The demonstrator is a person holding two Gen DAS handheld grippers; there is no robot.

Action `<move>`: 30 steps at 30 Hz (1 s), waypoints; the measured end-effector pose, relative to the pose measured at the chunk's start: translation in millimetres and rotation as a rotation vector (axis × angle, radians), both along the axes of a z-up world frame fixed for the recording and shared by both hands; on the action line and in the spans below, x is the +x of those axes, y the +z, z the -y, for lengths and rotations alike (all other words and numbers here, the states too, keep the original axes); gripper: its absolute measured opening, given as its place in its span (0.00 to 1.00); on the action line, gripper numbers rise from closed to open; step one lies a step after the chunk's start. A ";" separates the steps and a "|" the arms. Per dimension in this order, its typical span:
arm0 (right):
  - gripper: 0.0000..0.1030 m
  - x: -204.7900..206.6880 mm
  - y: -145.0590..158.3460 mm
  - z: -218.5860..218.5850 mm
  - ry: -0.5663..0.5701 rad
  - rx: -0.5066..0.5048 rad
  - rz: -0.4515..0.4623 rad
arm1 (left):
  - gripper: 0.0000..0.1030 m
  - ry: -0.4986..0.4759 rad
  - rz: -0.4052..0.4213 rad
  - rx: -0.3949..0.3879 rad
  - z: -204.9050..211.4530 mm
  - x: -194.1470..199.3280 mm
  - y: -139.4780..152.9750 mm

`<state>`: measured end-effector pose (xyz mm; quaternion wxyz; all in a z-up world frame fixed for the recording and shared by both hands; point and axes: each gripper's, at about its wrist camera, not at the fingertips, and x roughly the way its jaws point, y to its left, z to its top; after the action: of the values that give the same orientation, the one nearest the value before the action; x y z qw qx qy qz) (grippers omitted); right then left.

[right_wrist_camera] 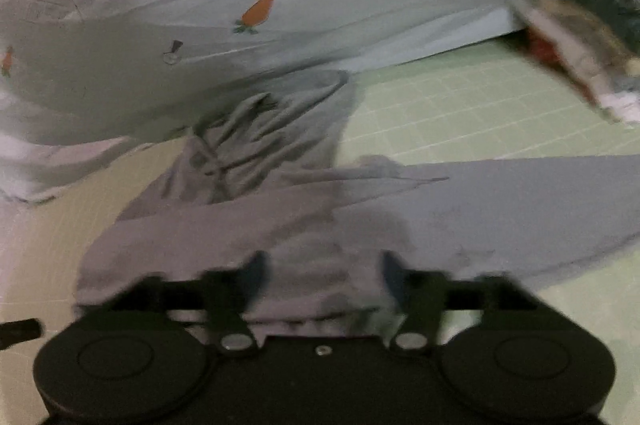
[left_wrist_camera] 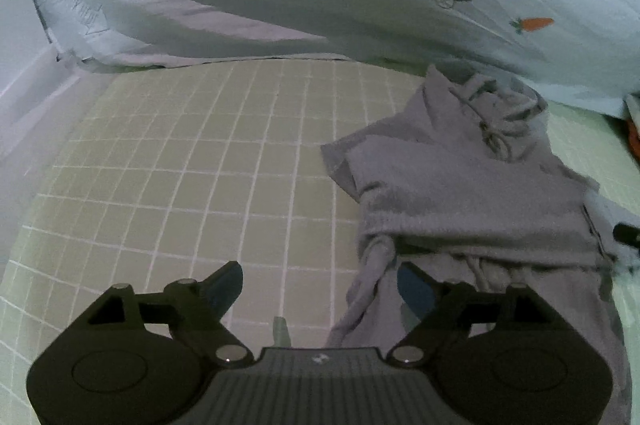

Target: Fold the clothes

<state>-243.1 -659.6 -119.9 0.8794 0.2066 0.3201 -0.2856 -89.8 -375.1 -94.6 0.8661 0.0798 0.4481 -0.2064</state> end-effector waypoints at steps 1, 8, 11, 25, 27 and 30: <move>0.87 -5.4 2.1 -2.5 -0.025 -0.021 -0.004 | 0.85 -0.016 -0.003 -0.002 -2.2 -2.7 0.0; 1.00 -46.9 13.0 -8.7 -0.159 -0.106 -0.074 | 0.86 -0.144 -0.036 -0.012 1.8 -12.6 -6.7; 1.00 -66.8 14.4 -11.4 -0.223 -0.120 -0.089 | 0.86 -0.216 -0.026 -0.007 12.4 -16.9 -7.3; 1.00 -132.5 -5.0 62.0 -0.202 -0.061 -0.092 | 0.86 -0.118 0.037 -0.094 126.5 -83.8 4.8; 1.00 -141.5 -2.0 77.4 -0.160 -0.100 -0.087 | 0.86 -0.108 0.055 -0.086 150.9 -95.4 1.7; 1.00 -152.2 -5.4 106.1 -0.100 -0.122 -0.110 | 0.86 -0.058 0.051 -0.068 183.4 -109.9 0.6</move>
<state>-395.4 -765.6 -125.3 0.8560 0.1523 0.3393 -0.3591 -199.6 -558.6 -94.1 0.8732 0.0686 0.4161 -0.2442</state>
